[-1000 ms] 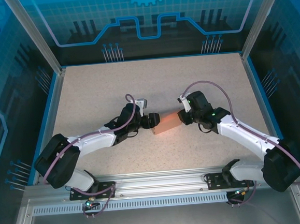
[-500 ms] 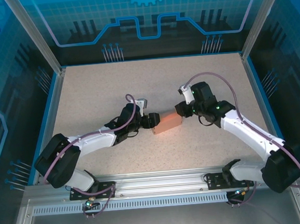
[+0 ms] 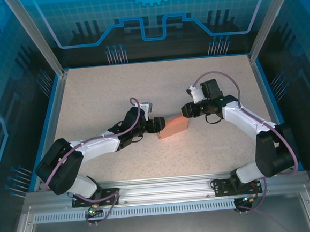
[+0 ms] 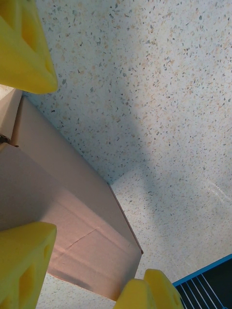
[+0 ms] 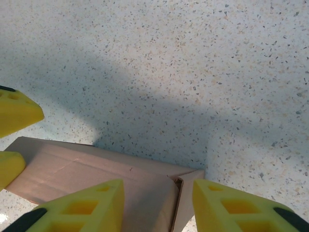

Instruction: Fold the paper box

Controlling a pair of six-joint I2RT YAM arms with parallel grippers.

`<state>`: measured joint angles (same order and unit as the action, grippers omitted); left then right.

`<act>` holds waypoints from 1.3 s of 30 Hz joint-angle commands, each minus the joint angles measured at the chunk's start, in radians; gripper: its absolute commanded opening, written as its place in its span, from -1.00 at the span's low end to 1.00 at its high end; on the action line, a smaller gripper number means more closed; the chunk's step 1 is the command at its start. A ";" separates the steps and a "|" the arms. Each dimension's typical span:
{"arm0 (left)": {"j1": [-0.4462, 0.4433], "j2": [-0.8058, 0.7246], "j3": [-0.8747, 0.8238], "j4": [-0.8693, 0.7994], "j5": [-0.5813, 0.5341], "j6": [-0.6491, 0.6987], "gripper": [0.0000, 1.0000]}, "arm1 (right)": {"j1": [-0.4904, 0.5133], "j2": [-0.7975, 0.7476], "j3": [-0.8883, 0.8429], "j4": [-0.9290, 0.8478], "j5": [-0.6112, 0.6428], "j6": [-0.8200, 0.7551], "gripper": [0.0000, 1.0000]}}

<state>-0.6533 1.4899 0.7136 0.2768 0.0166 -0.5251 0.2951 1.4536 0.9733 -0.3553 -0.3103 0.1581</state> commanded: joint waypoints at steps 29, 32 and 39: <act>0.003 -0.103 -0.050 -0.014 -0.034 -0.030 0.63 | -0.016 -0.053 -0.185 0.089 -0.019 0.058 -0.11; 0.004 -0.116 -0.061 -0.041 -0.020 -0.063 0.59 | -0.016 -0.054 -0.186 0.092 -0.019 0.058 -0.05; 0.003 -0.110 -0.082 -0.056 0.007 -0.131 0.28 | -0.014 -0.058 -0.177 0.076 -0.025 0.051 -0.03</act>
<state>-0.6533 1.3926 0.6468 0.2405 0.0025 -0.6170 0.2699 1.3994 0.8177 -0.2077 -0.3485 0.2173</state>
